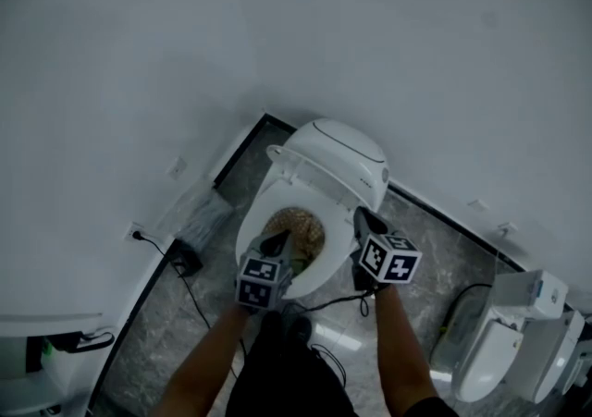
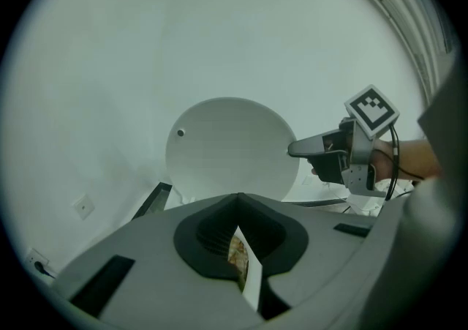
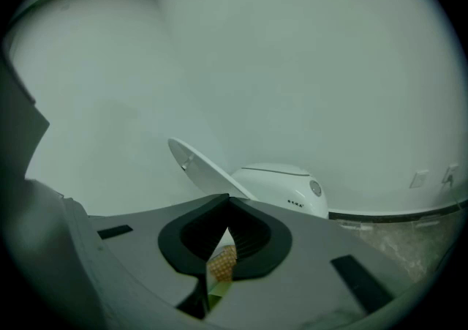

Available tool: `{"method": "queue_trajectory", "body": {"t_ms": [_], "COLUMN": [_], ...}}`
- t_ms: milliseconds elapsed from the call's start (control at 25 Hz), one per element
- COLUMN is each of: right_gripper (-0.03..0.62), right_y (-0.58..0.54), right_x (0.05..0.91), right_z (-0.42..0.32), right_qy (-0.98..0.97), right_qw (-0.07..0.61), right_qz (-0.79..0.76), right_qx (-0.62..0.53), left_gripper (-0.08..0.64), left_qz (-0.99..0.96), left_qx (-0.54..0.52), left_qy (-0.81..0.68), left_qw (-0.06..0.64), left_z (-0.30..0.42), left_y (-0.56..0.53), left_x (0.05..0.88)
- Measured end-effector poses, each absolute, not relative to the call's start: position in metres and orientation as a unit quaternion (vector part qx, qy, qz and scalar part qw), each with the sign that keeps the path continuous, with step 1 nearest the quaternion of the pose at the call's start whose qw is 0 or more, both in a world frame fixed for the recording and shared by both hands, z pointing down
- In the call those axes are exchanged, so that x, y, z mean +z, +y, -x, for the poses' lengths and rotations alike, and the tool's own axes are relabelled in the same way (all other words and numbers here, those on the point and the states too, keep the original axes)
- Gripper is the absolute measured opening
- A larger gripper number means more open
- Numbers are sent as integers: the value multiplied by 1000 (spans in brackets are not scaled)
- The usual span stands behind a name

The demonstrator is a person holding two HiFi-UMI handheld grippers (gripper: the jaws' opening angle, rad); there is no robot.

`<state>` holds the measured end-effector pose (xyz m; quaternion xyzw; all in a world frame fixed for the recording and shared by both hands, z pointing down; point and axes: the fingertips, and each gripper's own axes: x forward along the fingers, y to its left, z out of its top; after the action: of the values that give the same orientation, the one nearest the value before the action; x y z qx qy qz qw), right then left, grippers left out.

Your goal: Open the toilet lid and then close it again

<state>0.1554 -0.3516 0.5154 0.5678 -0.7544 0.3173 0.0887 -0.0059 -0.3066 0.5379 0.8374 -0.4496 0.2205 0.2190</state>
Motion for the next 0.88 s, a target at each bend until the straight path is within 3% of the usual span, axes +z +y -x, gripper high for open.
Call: {"method": "queue_trajectory", "body": {"t_ms": [880], "right_gripper": [9], "right_y": [-430], "right_x": [515], "right_z": [-231], "right_qy": [-695], "right_qw": [109], "right_qz": [-642], "right_qx": [304], "left_gripper": [8], "left_qz": [-883], "left_qx": [243], "left_qy": [-344], "left_qw": [208], "left_z": [-60], "left_y": [-383], "left_x": [545]}}
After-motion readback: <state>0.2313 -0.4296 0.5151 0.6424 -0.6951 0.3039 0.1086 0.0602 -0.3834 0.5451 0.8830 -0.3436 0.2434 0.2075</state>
